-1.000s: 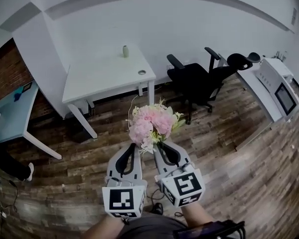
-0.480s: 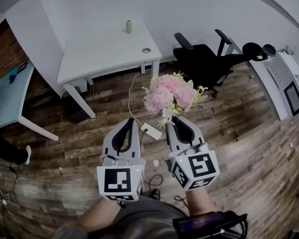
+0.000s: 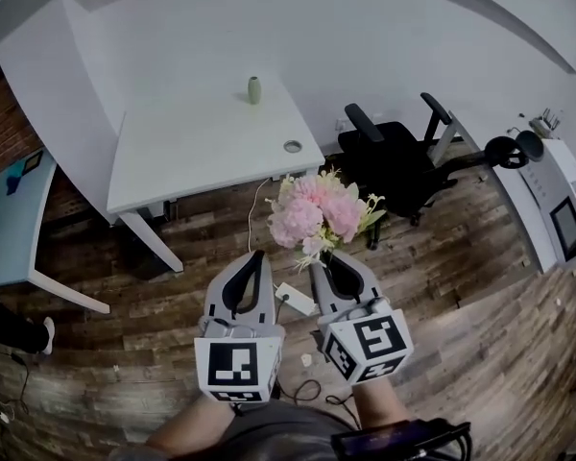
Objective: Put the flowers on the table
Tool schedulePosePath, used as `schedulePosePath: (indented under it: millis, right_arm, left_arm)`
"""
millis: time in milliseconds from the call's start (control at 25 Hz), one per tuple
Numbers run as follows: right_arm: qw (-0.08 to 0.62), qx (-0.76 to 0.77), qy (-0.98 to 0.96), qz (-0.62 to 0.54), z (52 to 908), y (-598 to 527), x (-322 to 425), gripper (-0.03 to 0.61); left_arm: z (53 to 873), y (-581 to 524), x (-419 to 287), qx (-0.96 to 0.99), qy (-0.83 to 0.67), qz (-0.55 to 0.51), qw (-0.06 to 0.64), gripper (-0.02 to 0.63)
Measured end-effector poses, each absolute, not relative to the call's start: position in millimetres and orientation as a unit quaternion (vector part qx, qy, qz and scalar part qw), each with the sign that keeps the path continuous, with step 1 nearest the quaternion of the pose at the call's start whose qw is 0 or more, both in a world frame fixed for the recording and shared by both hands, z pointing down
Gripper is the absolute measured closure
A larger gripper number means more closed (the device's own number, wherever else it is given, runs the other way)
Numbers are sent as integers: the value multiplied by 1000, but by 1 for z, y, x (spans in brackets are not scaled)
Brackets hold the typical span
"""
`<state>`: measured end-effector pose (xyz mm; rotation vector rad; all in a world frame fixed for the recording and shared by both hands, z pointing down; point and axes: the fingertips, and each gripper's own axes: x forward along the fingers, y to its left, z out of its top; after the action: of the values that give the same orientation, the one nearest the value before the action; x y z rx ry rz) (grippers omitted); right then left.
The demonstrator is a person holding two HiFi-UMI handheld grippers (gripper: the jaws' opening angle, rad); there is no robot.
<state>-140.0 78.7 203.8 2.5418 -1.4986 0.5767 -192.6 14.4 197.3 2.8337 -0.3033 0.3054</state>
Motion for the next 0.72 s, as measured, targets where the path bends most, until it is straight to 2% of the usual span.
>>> schedulePosePath:
  millis: [720]
  right_arm:
    - [89,861,-479,146,210,0,-80,549]
  left_arm:
    - [222,-50,-130,986,-60,80,133,606]
